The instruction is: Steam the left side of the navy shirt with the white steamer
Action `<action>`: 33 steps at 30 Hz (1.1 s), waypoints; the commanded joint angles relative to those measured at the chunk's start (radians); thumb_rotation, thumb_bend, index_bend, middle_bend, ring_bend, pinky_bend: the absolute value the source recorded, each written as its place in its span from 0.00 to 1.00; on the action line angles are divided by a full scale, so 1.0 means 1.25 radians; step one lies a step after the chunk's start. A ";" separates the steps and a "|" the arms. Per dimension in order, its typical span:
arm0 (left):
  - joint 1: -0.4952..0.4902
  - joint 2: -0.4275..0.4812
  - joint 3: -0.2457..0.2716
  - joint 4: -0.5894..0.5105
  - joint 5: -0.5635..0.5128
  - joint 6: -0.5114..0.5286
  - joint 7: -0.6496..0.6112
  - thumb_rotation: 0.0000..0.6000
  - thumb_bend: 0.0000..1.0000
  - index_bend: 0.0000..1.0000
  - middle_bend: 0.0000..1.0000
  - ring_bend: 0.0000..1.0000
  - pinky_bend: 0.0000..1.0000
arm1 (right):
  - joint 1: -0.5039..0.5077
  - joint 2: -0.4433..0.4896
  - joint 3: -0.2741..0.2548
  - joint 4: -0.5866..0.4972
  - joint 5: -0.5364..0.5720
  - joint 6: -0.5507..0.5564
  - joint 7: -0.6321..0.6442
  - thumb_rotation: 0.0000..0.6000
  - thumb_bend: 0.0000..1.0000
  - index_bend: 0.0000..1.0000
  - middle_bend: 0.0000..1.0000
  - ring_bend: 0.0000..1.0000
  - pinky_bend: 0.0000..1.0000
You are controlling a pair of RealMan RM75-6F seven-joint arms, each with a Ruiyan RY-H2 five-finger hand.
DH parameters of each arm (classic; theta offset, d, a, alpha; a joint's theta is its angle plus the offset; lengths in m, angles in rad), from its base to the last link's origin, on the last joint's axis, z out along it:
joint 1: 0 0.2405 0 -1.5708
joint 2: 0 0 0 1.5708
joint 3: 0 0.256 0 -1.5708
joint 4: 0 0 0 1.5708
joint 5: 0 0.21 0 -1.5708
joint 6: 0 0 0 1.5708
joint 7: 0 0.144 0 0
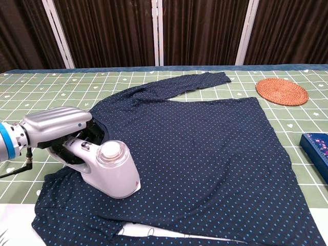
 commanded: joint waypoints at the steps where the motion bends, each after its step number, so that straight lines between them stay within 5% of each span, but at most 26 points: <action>1: 0.001 -0.001 0.004 -0.004 0.010 0.005 -0.007 1.00 0.40 0.99 0.91 0.82 1.00 | 0.000 0.000 0.000 0.000 0.000 0.000 0.000 1.00 0.00 0.00 0.00 0.00 0.00; 33: 0.010 0.014 0.032 -0.049 0.060 0.020 -0.008 1.00 0.40 0.99 0.91 0.82 1.00 | -0.002 0.002 -0.001 0.000 -0.005 0.005 0.004 1.00 0.00 0.00 0.00 0.00 0.00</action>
